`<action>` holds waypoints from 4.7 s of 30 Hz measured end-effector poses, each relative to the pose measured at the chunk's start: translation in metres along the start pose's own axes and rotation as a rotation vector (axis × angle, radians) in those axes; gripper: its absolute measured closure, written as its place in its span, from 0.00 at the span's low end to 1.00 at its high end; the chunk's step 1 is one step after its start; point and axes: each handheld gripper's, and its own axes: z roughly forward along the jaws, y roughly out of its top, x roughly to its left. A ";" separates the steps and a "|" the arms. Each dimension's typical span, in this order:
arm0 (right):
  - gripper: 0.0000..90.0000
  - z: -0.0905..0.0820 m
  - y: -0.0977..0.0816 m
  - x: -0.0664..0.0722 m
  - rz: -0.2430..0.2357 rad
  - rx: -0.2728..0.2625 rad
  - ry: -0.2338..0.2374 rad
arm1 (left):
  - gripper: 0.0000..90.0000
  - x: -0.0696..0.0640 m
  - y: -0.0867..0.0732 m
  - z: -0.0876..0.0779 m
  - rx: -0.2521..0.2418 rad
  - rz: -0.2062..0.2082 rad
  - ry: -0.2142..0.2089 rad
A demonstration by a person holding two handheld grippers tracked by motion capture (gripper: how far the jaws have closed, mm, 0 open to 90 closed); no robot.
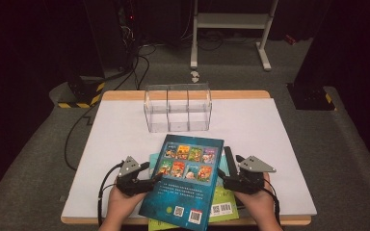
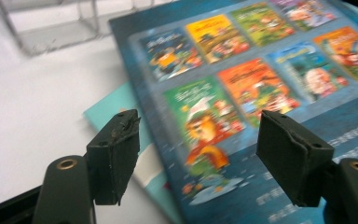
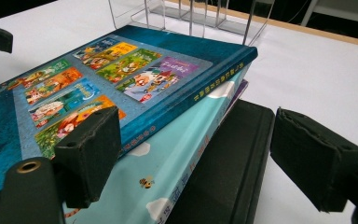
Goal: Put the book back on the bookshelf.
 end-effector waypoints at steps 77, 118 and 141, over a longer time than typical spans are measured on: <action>0.23 0.017 0.022 -0.031 0.097 0.104 0.027 | 0.41 -0.043 -0.007 0.046 0.056 -0.012 -0.095; 0.23 0.017 0.011 -0.016 0.143 0.095 0.065 | 0.41 -0.043 -0.017 0.034 0.029 -0.035 -0.113; 0.32 0.015 0.012 -0.021 0.183 0.104 0.089 | 0.41 -0.041 -0.017 0.035 0.039 -0.035 -0.115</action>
